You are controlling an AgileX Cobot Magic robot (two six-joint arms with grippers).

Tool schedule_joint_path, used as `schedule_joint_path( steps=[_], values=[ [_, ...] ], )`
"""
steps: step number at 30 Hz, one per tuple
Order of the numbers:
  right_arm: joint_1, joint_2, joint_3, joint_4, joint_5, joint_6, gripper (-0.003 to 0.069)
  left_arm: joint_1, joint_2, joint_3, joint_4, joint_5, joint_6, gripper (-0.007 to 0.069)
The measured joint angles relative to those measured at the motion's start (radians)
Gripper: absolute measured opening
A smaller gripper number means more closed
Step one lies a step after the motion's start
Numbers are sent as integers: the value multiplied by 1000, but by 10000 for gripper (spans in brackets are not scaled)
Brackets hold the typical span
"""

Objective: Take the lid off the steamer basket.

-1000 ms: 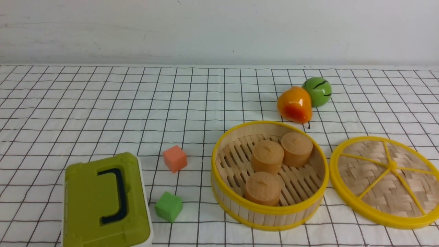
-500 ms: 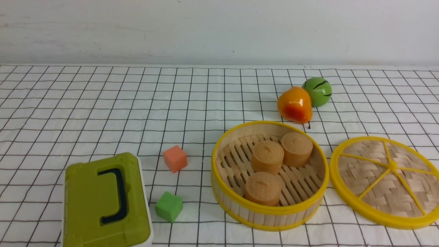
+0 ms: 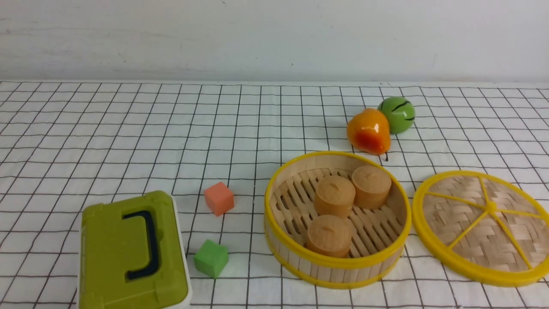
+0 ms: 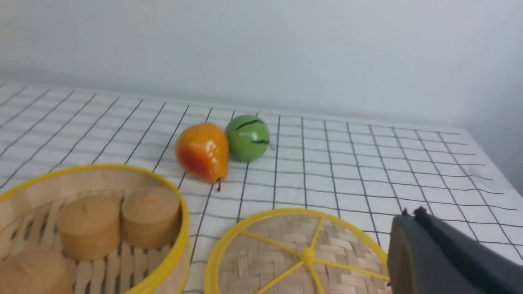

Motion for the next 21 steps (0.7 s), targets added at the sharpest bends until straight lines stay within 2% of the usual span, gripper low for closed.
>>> schedule_joint_path(
  steps=[3, 8, 21],
  values=[
    [0, -95, 170, -29, -130, 82, -24, 0, 0, 0, 0, 0, 0, 239],
    [0, -209, 314, -63, -168, 108, -24, 0, 0, 0, 0, 0, 0, 239],
    [0, -226, 361, -146, 48, 189, -24, 0, 0, 0, 0, 0, 0, 239]
  ],
)
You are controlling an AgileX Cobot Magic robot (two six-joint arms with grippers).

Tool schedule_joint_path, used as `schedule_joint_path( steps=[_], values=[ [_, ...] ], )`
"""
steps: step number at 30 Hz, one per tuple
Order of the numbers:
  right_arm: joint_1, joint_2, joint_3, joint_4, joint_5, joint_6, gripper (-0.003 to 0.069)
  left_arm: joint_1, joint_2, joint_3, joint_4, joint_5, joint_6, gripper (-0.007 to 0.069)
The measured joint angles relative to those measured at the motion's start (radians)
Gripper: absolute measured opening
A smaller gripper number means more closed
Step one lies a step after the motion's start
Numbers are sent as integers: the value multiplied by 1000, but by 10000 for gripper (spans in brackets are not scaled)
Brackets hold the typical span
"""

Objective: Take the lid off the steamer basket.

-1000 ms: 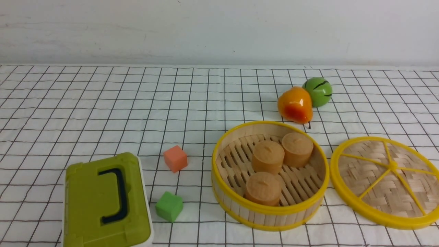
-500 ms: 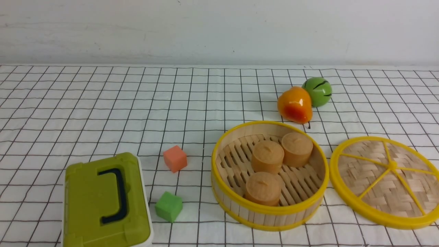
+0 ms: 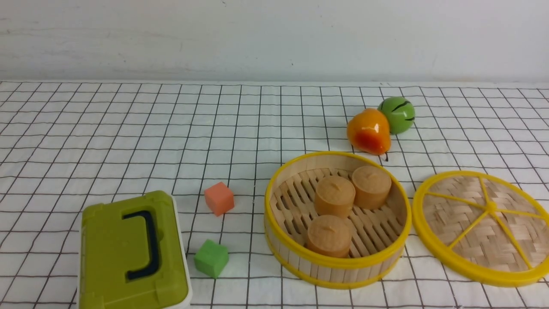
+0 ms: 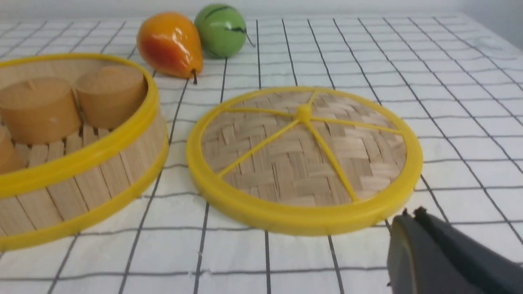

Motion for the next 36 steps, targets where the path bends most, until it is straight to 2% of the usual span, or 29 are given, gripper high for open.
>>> schedule_joint_path(
  steps=[10, 19, 36],
  values=[
    [0, 0, -8, -4, 73, 0, -24, 0, 0, 0, 0, 0, 0, 239],
    [56, 0, -8, -4, 75, 0, -24, 0, 0, 0, 0, 0, 0, 239],
    [57, 0, -8, -4, 75, -3, -14, 0, 0, 0, 0, 0, 0, 239]
  ],
)
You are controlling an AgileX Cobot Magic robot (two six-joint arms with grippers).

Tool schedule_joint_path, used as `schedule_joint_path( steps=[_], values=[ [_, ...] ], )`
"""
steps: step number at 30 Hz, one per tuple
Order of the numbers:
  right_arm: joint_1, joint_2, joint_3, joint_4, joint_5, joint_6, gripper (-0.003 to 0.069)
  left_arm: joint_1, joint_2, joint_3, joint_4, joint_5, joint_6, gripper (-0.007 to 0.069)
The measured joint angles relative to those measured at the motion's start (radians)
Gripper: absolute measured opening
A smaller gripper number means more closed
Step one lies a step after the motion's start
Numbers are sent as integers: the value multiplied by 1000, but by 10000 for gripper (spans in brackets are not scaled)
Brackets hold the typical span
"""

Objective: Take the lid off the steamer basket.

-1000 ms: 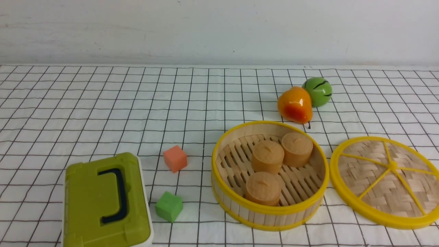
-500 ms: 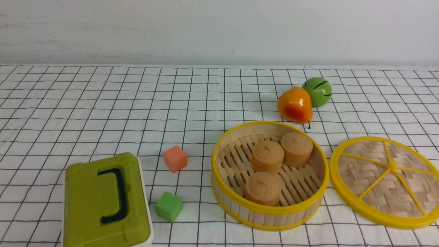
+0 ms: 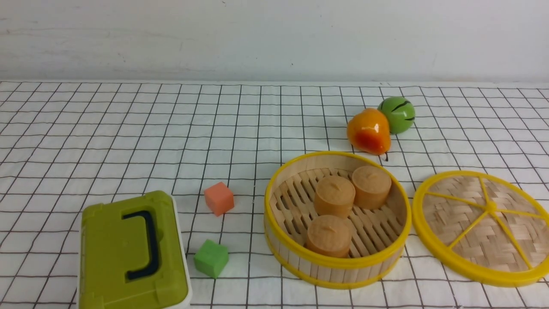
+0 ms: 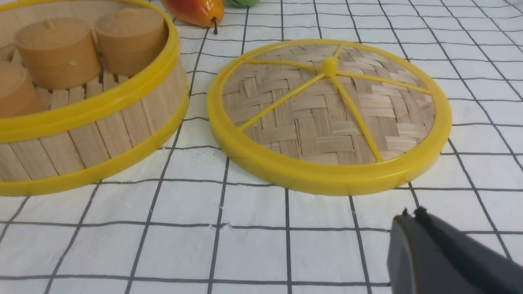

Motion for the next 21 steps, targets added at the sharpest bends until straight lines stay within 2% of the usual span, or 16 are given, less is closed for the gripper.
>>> schedule_joint_path(
  steps=[21],
  values=[
    [0, 0, 0, 0, 0, 0, 7, 0, 0, 0, 0, 0, 0, 239]
  ],
)
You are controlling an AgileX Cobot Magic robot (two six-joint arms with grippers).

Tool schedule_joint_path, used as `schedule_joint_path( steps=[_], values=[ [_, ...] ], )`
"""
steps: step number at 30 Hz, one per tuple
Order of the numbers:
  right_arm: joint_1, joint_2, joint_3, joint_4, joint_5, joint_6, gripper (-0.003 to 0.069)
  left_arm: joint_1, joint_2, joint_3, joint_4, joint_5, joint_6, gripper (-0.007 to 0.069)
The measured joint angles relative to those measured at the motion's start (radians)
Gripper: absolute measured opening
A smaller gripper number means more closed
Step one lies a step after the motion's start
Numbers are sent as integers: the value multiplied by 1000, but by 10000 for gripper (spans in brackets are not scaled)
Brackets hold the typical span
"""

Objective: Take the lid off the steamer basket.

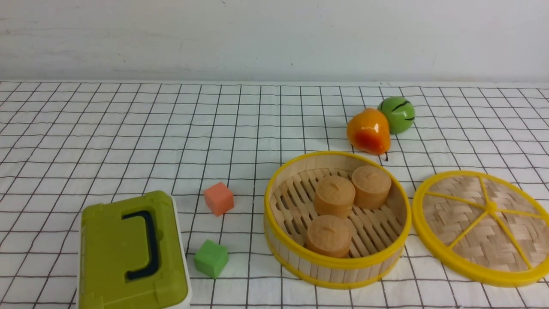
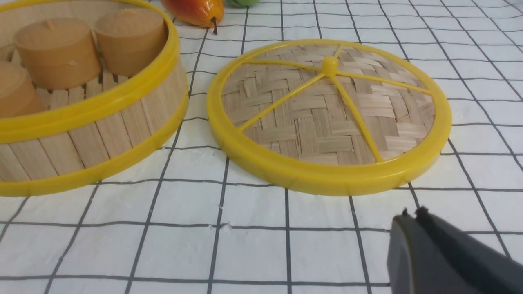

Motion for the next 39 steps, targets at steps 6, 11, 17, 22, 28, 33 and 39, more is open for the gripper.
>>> schedule_joint_path(
  steps=[6, 11, 17, 22, 28, 33, 39],
  values=[
    [0, 0, 0, 0, 0, 0, 13, 0, 0, 0, 0, 0, 0, 239],
    [0, 0, 0, 0, 0, 0, 20, 0, 0, 0, 0, 0, 0, 239],
    [0, 0, 0, 0, 0, 0, 29, 0, 0, 0, 0, 0, 0, 239],
    [0, 0, 0, 0, 0, 0, 35, 0, 0, 0, 0, 0, 0, 239],
    [0, 0, 0, 0, 0, 0, 38, 0, 0, 0, 0, 0, 0, 239],
    [0, 0, 0, 0, 0, 0, 38, 0, 0, 0, 0, 0, 0, 239],
    [0, 0, 0, 0, 0, 0, 38, 0, 0, 0, 0, 0, 0, 239]
  ],
)
